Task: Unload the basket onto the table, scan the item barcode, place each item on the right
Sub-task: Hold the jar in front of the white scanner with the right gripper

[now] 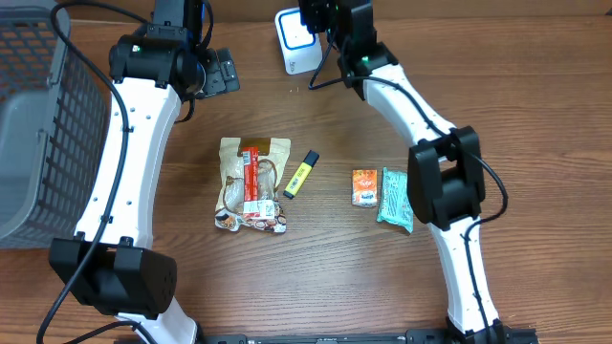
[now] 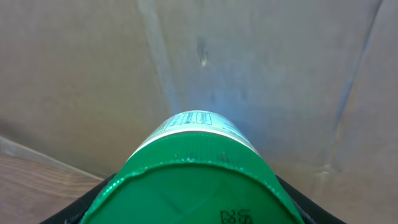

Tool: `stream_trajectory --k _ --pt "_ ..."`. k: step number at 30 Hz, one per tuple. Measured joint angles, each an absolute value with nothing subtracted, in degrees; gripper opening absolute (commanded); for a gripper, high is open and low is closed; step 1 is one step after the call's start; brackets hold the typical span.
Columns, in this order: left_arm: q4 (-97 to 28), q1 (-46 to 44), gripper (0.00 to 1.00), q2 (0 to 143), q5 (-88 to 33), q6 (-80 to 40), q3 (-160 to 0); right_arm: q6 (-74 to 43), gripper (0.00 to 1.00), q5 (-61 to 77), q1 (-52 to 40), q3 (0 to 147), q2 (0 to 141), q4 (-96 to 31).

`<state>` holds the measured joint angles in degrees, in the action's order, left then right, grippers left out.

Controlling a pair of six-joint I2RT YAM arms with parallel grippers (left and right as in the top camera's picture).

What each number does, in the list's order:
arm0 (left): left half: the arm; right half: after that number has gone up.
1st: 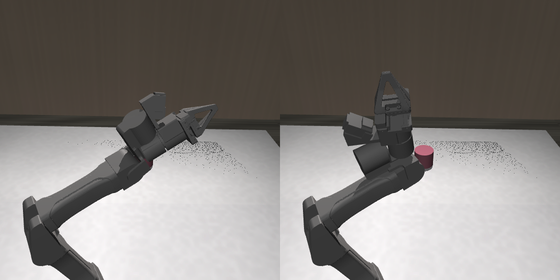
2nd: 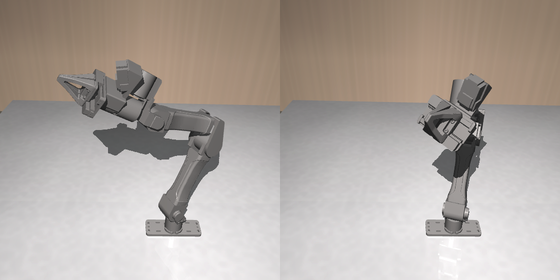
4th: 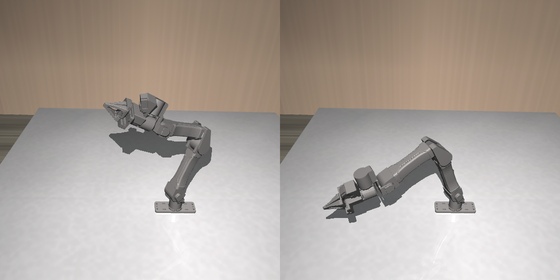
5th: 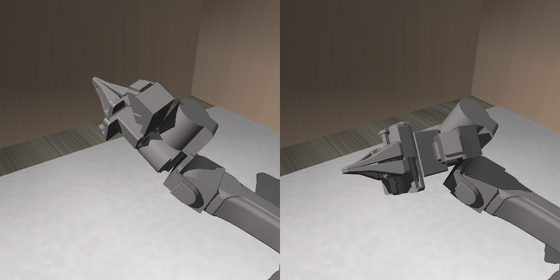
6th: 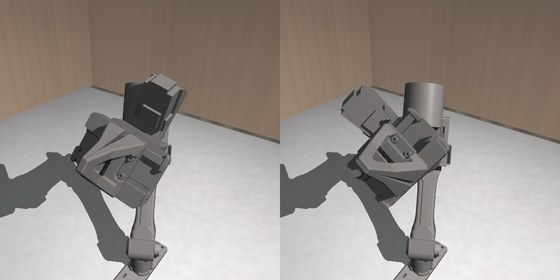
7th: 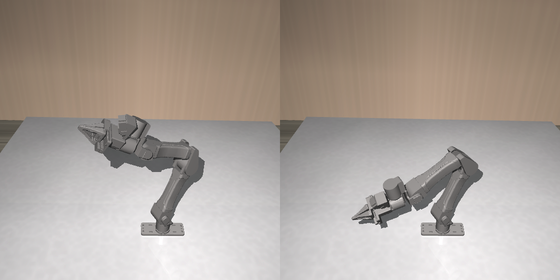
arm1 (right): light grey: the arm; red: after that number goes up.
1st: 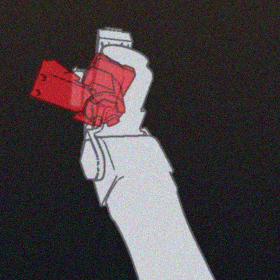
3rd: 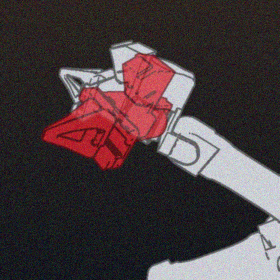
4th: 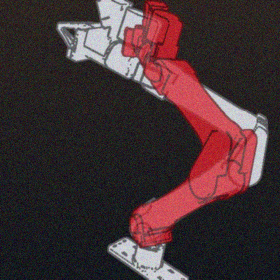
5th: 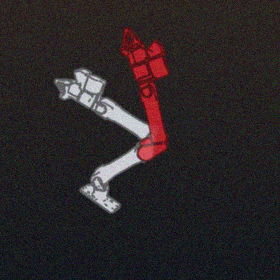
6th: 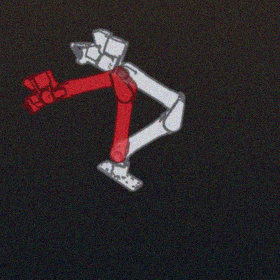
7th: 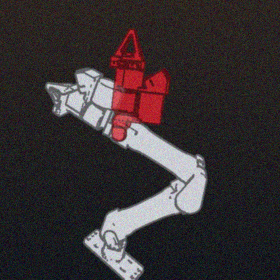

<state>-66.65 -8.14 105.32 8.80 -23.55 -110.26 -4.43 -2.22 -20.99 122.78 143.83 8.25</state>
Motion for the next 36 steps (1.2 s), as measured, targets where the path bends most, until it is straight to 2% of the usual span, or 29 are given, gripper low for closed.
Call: stream_trajectory --k 5,27,36 --pt "-66.7 -8.1 1.00 105.3 8.8 -23.6 -110.3 -4.3 0.04 -2.6 -21.0 122.8 146.9 11.9" --pt "-66.6 -8.1 1.00 105.3 8.8 -23.6 -110.3 -4.1 0.04 -3.3 -22.4 122.8 147.9 9.8" --pt "-66.7 -8.1 1.00 105.3 8.8 -23.6 -110.3 9.3 0.04 -3.9 -22.7 122.8 147.9 12.8"
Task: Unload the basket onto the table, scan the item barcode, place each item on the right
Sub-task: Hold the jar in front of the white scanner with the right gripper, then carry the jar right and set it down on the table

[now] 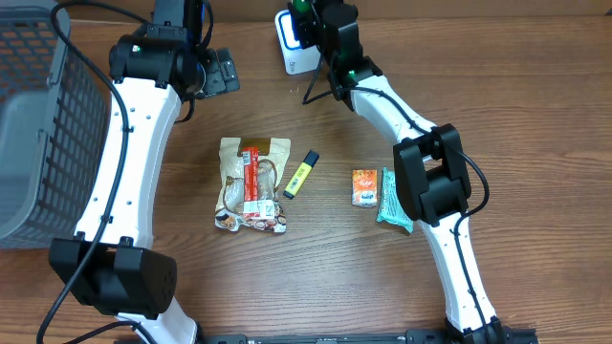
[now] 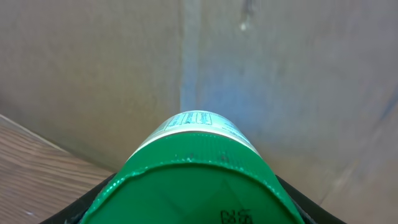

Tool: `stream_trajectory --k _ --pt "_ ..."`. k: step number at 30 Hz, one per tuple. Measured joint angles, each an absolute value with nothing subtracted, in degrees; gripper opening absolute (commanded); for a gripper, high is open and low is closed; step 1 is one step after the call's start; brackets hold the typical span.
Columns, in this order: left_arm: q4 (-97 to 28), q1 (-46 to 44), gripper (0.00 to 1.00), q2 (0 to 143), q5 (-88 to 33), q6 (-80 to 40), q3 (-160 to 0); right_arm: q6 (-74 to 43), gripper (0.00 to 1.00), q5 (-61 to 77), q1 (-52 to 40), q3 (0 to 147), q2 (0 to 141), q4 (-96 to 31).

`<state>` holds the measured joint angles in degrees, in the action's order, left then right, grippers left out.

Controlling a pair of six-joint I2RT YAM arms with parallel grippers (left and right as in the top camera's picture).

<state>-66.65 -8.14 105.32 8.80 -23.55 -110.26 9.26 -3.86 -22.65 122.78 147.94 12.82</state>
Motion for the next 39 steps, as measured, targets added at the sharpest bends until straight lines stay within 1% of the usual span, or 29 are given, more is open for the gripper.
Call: stream_trajectory --k 4,11,20,24,28,31,35,39 --pt "-66.7 -8.1 1.00 105.3 8.8 -23.6 -110.3 13.6 0.04 -4.0 -22.9 122.8 147.9 12.5" --pt "-66.6 -8.1 1.00 105.3 8.8 -23.6 -110.3 16.3 0.04 -4.0 -23.7 122.8 147.9 11.7" --pt "-66.6 -8.1 1.00 105.3 8.8 -23.6 -110.3 16.5 0.04 -4.1 -23.8 122.8 147.9 10.0" --pt "-66.7 -8.2 1.00 105.3 8.8 -23.6 -110.3 14.9 0.04 -4.1 -23.8 122.8 147.0 6.9" --pt "-66.6 -8.1 1.00 105.3 8.8 -23.6 -110.3 10.1 0.04 -4.1 -23.6 122.4 141.5 -1.6" --pt "-66.6 -8.1 1.00 105.3 8.8 -23.6 -110.3 7.0 0.04 -3.9 -22.9 122.4 134.7 -11.0" --pt "-66.7 -8.1 1.00 105.3 8.8 -23.6 -110.3 2.8 0.04 -3.8 -20.1 122.7 122.8 -26.2" --pt "-66.7 -8.1 1.00 105.3 8.8 -23.6 -110.3 -1.4 0.04 -3.8 -14.9 123.8 115.6 -43.6"
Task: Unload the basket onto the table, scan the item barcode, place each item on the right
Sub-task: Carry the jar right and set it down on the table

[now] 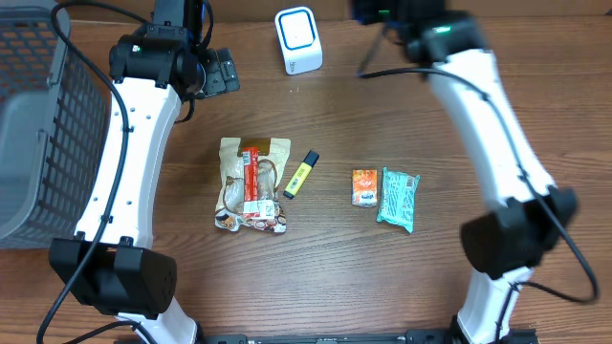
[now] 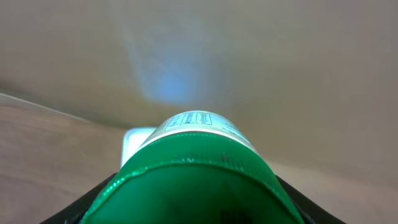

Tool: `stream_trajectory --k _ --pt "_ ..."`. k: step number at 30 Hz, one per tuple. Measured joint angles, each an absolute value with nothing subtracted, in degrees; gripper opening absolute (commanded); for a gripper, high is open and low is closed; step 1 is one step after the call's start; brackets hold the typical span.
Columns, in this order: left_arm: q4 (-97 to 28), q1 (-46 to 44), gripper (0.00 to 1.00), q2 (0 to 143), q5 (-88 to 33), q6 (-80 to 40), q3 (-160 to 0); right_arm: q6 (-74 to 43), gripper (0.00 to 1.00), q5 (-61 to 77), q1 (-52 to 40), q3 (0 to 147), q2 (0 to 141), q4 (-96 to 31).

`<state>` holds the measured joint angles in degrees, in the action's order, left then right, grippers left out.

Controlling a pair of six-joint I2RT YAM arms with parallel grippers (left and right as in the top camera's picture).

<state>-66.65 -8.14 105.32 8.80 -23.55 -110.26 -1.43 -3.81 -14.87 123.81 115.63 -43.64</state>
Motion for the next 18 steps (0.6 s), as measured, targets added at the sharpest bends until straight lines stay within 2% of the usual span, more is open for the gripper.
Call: stream_trajectory --k 6,10,14,18 --pt "-66.7 -8.1 1.00 105.3 8.8 -23.6 -110.3 -6.4 0.04 -4.0 -6.0 123.9 116.3 -68.5" --pt "-66.7 -8.1 1.00 105.3 8.8 -23.6 -110.3 -7.7 0.04 -4.0 -1.1 122.2 119.1 -80.6" --pt "-66.7 -8.1 1.00 105.3 8.8 -23.6 -110.3 -8.4 0.06 -3.9 2.9 117.6 119.8 -84.6" --pt "-66.7 -8.2 1.00 105.3 8.8 -23.6 -110.3 -9.8 0.07 -3.8 6.6 111.4 119.8 -81.3"
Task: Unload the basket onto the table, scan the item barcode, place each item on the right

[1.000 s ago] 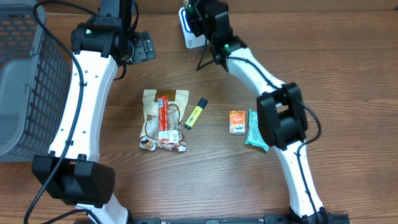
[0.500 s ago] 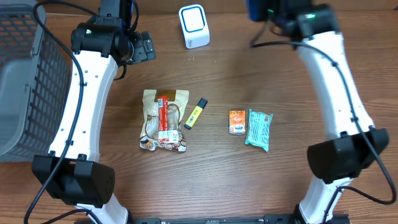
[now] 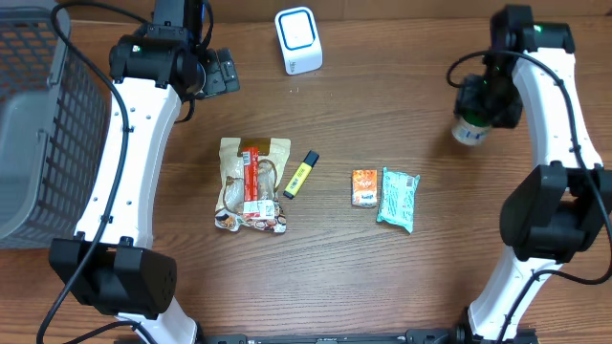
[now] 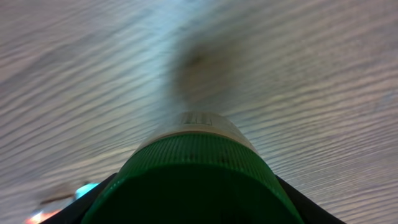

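Observation:
A bottle [image 4: 194,177] with a green cap and a white label fills the right wrist view, pointing down at the wooden table top. My right gripper [image 3: 481,103] is shut on this bottle [image 3: 469,130] over the right side of the table, just above the wood. At the back centre, far to the bottle's left, stands the white scanner [image 3: 298,40] with its blue window. My left gripper [image 3: 226,71] hangs open and holds nothing, at the back left beside the scanner.
A grey mesh basket [image 3: 38,115] fills the left edge. On the table lie a snack bag [image 3: 251,184], a yellow highlighter [image 3: 300,174], an orange packet [image 3: 363,187] and a teal packet [image 3: 398,198], all left of the bottle.
My right gripper with the bottle was at the table's back edge, right of the scanner. It is now further right and nearer, low over the wood. The left arm is unchanged.
My right gripper held the bottle at the back edge right by the scanner, blue light showing on the wall behind. It stayed there, shifted slightly left. Then it was right of the scanner, and now it holds the bottle low over the table's right side.

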Tool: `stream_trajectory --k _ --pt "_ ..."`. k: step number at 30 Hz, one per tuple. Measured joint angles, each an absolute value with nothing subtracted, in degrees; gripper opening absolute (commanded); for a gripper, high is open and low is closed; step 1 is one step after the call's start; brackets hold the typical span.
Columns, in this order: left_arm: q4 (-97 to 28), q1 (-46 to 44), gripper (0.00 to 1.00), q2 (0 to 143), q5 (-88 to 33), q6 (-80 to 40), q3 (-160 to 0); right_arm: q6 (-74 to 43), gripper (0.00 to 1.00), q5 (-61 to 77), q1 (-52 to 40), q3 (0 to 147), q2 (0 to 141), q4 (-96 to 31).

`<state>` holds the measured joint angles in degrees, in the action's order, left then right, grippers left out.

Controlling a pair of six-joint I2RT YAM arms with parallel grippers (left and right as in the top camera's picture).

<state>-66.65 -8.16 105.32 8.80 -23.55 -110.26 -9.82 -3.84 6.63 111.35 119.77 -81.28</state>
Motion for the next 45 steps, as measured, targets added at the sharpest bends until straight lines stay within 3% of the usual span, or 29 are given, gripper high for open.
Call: stream_trajectory --k 4,9,13,21,30,45 --pt "-66.6 -8.2 1.00 105.3 8.8 -23.6 -110.3 -10.9 0.08 -3.8 9.6 105.0 119.8 -76.9" --pt "-66.7 -8.1 1.00 105.3 8.8 -23.6 -110.3 -11.3 0.20 -3.8 12.1 97.0 119.8 -71.1" --pt "-66.7 -8.2 1.00 105.3 8.8 -23.6 -110.3 -11.9 1.00 -3.8 12.9 94.5 119.7 -68.9" --pt "-66.7 -8.1 1.00 105.3 8.8 -23.6 -110.3 -11.8 1.00 -3.8 13.1 96.1 119.7 -72.9" --pt "-66.7 -8.1 1.00 105.3 8.8 -23.6 -110.3 -9.8 1.00 1.5 12.6 113.7 119.7 -77.6" --pt "-66.7 -8.2 1.00 105.3 8.8 -23.6 -110.3 -8.8 1.00 7.5 10.1 114.5 119.7 -78.0"
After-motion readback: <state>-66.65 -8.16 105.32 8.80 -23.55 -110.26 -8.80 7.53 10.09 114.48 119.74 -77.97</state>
